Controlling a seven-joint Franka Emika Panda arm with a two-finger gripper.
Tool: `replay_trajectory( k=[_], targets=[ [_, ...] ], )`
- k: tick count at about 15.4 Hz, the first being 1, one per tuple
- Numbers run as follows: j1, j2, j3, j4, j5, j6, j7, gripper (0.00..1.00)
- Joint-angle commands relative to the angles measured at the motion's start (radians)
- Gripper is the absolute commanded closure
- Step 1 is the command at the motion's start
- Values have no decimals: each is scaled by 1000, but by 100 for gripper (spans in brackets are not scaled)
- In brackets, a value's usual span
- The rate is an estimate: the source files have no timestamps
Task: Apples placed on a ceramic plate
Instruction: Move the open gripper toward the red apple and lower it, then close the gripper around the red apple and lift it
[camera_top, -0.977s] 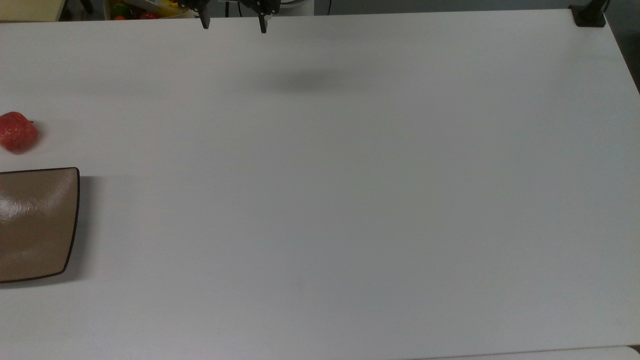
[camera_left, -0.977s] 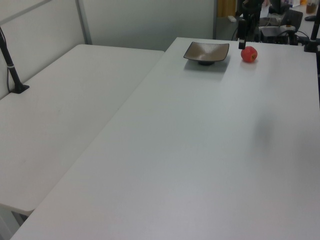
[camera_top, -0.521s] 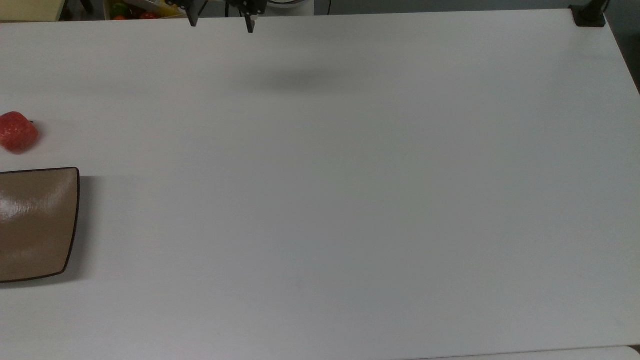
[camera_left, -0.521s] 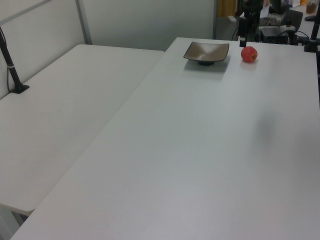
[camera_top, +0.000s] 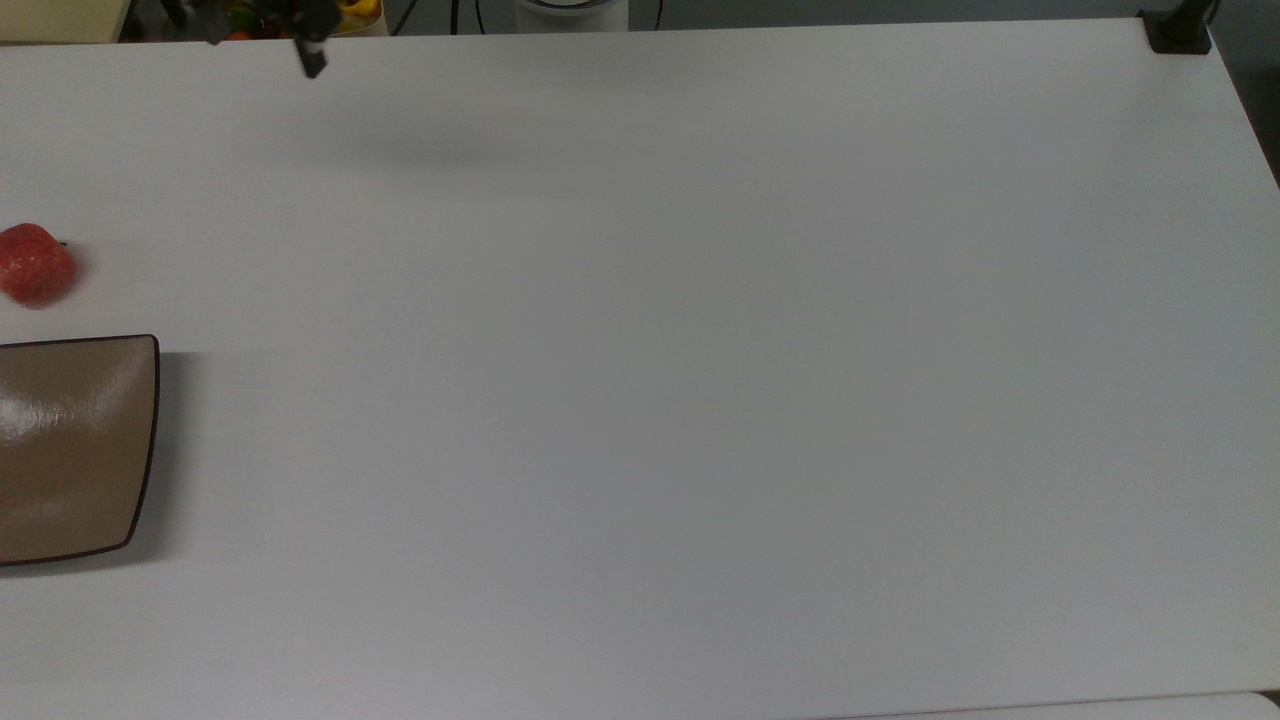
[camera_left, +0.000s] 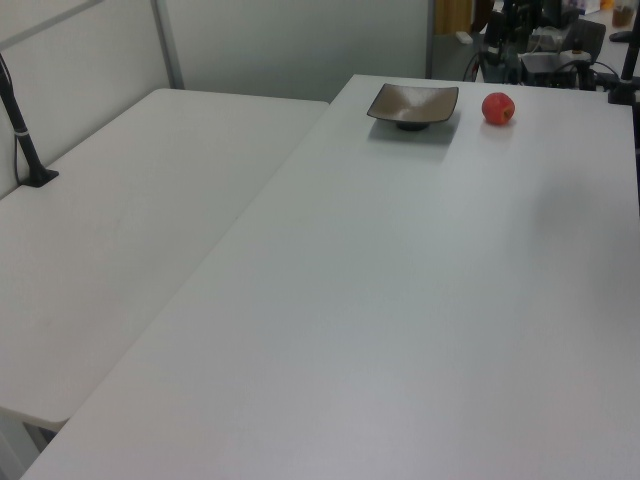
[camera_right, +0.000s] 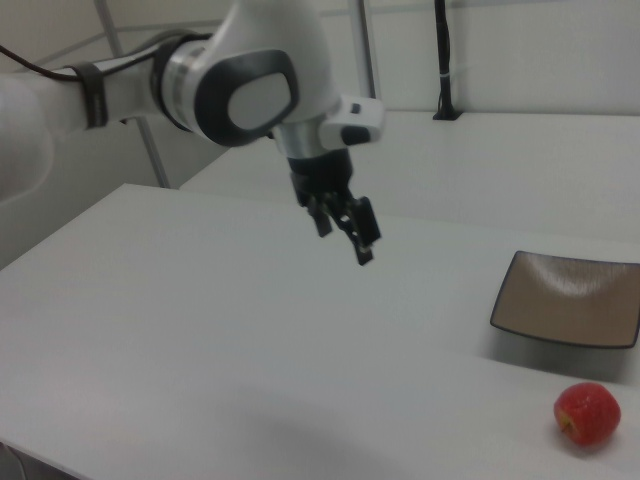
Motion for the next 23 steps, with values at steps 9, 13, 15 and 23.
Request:
replay_trajectory(
  k=[9,13,15,23],
  targets=[
    [-190,209,2,-9,10,432,46,0],
    [-233,297,2,-6,7,577,48,0],
    [-241,337,2,-4,0,631,46,0],
    [-308,501,1,109,-43,683,38,0]
  ],
)
